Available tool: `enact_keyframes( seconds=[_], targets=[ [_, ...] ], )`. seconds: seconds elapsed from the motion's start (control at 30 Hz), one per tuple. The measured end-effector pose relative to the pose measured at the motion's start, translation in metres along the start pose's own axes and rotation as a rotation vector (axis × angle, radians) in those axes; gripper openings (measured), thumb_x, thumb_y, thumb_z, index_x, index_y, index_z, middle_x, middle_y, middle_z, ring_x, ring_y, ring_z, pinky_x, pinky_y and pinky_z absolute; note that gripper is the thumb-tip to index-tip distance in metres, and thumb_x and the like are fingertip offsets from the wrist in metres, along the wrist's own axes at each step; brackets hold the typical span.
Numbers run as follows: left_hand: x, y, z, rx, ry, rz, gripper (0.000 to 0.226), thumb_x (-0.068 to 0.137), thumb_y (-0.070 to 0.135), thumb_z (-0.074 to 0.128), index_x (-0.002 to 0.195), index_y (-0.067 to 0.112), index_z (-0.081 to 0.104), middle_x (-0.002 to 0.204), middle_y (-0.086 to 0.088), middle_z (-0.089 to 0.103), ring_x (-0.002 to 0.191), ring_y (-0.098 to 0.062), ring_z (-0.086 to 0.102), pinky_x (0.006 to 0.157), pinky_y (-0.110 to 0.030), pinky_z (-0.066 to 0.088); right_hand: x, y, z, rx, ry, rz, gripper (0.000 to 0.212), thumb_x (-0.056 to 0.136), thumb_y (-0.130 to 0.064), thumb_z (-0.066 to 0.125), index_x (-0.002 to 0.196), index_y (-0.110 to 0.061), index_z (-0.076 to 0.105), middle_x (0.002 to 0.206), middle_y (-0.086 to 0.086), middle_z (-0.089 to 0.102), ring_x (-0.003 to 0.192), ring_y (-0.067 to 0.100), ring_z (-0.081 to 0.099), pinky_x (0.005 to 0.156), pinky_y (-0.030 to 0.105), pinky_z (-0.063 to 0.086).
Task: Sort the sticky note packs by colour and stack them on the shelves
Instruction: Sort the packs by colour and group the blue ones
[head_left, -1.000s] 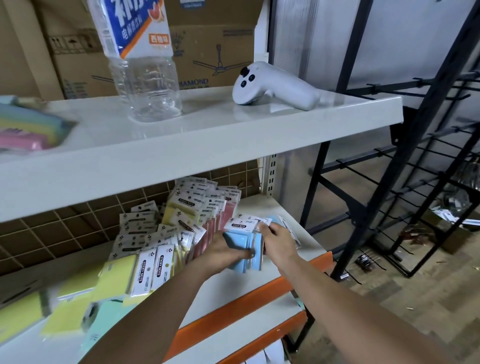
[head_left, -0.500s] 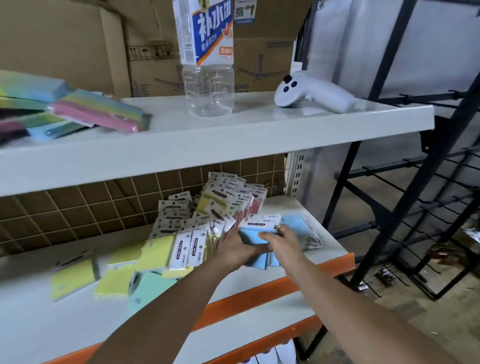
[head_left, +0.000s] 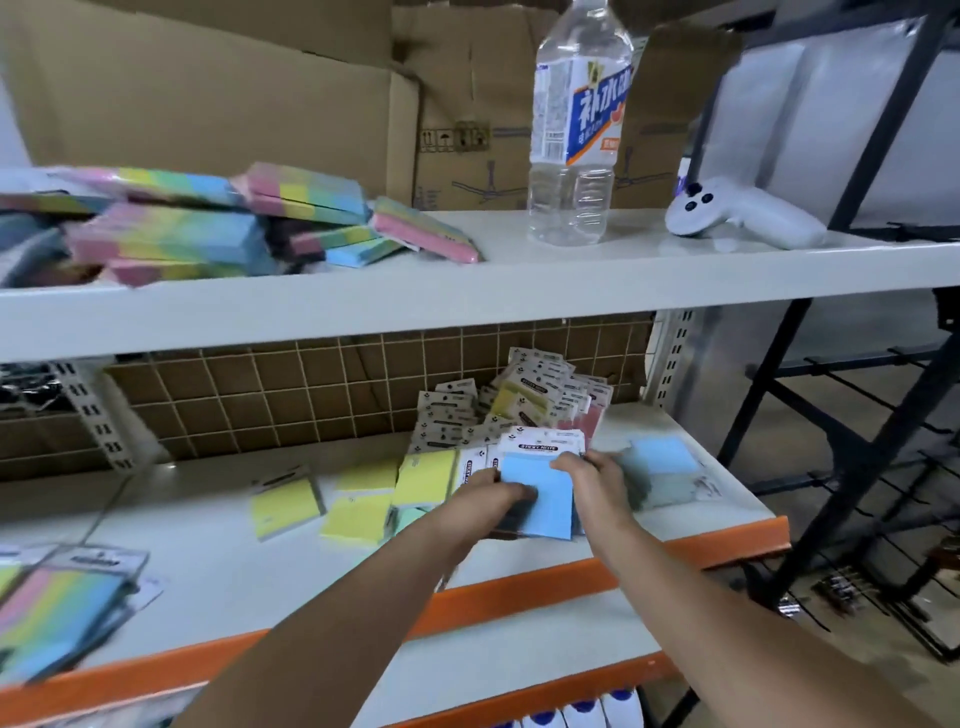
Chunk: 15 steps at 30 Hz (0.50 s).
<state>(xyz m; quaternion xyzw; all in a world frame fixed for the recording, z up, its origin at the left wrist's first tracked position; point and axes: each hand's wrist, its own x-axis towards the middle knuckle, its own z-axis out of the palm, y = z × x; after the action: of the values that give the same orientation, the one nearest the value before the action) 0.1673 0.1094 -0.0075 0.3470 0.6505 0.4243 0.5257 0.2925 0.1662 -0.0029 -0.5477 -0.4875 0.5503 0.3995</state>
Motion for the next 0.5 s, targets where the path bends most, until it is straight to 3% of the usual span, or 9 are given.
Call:
enact_keyframes(
  seconds=[0.13, 0.27, 0.5],
  targets=[
    [-0.031, -0.013, -0.044, -0.003, 0.05, -0.012, 0.037, 0.088, 0.02, 0.061, 0.122, 0.011, 0.05, 0.116, -0.012, 0.064, 0.104, -0.027, 0.064, 0.077, -0.035, 0.057, -0.031, 0.001, 0.042, -0.016, -0.084, 0.003, 0.006, 0.082, -0.016, 0.064, 0.083, -0.013, 0.06, 0.09, 0.017, 0.065, 0.069, 0.027, 0.058, 0.055, 0.024, 0.04],
    [-0.066, -0.032, -0.089, -0.014, 0.112, -0.025, 0.035, 0.091, 0.018, 0.058, 0.123, 0.008, 0.049, 0.121, -0.014, 0.06, 0.097, -0.024, 0.062, 0.064, -0.028, 0.055, -0.068, 0.003, 0.087, -0.072, -0.158, -0.032, 0.017, 0.075, -0.024, 0.068, 0.073, -0.013, 0.054, 0.083, 0.01, 0.062, 0.069, 0.025, 0.057, 0.056, 0.023, 0.039],
    [-0.136, -0.07, -0.163, -0.031, 0.252, -0.047, 0.036, 0.09, 0.02, 0.061, 0.121, 0.009, 0.048, 0.115, -0.012, 0.061, 0.092, -0.021, 0.062, 0.063, -0.028, 0.053, -0.136, 0.016, 0.157, -0.242, -0.28, -0.138, 0.012, 0.088, -0.022, 0.063, 0.093, -0.012, 0.06, 0.091, 0.007, 0.063, 0.065, 0.01, 0.052, 0.04, 0.017, 0.036]
  ],
)
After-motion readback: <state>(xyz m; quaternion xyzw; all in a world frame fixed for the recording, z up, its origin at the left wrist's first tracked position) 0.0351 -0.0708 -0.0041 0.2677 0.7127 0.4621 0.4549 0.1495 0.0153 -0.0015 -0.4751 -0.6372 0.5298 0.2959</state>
